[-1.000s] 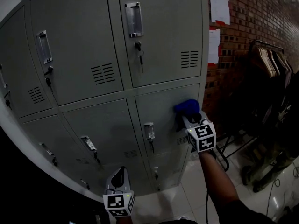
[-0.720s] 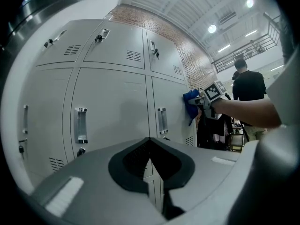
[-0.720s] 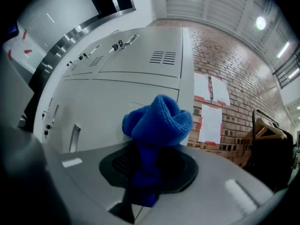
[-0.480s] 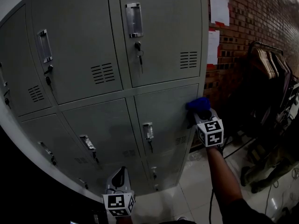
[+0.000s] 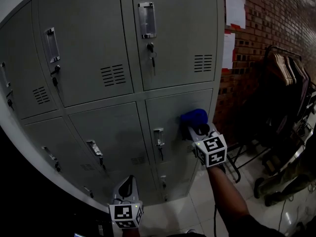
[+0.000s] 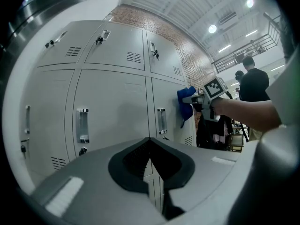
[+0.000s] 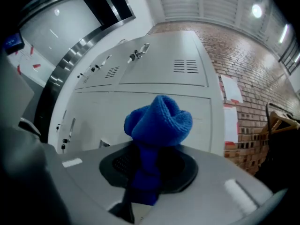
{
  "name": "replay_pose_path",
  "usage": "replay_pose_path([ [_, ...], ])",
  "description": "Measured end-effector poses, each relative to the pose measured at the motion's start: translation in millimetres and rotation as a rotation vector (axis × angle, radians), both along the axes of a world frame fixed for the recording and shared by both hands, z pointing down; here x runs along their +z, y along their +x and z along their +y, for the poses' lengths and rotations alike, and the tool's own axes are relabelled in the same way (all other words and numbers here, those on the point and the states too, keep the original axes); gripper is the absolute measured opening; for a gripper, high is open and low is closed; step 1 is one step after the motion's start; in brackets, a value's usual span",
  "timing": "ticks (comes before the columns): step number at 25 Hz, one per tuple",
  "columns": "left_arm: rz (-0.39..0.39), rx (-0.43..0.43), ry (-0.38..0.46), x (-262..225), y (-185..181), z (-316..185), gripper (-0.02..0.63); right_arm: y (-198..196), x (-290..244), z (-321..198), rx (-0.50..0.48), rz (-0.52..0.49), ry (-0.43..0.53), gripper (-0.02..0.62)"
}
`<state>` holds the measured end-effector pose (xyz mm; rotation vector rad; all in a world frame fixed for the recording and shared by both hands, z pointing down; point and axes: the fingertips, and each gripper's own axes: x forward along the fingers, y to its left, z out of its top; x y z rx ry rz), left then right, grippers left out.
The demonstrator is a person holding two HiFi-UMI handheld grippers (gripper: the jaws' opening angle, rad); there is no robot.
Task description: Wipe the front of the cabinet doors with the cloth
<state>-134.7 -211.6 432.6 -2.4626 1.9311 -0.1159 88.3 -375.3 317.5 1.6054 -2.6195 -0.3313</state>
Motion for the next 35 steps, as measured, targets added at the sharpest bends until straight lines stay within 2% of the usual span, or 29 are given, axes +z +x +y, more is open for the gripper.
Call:
replay_pose_path([
  [5,0.000,-0.017,-0.006,2.0,-11.0,5.7,0.014,-76.9,15.4,7.1,-0.127,0.005,-0.039,0.095],
  [8,0.004,-0.033,-0.005,2.5,-19.0,9.8,0.014,-109.7,15.2,10.5,-0.176,0.024,-0.041,0.095],
  [16,0.006,-0.053,-0.010,4.4,-34.2,15.3,0.014,-137.7,22.1,9.9,-0.220,0.037,-0.063,0.093],
  [19,0.000,-0.051,-0.014,5.4,-35.3,16.1,0.014,-132.8,21.8,8.2,-0.216,0.044,-0.056,0.092],
  [24,-0.003,-0.046,-0.023,7.7,-33.2,17.1,0.014,-102.6,22.0,1.2,-0.154,0.030,-0.059,0.091],
  [35,-0.007,-0.025,-0.037,13.2,-23.2,18.1,0.014,-1.6,21.6,-20.5,0.008,-0.017,-0.052,0.092],
])
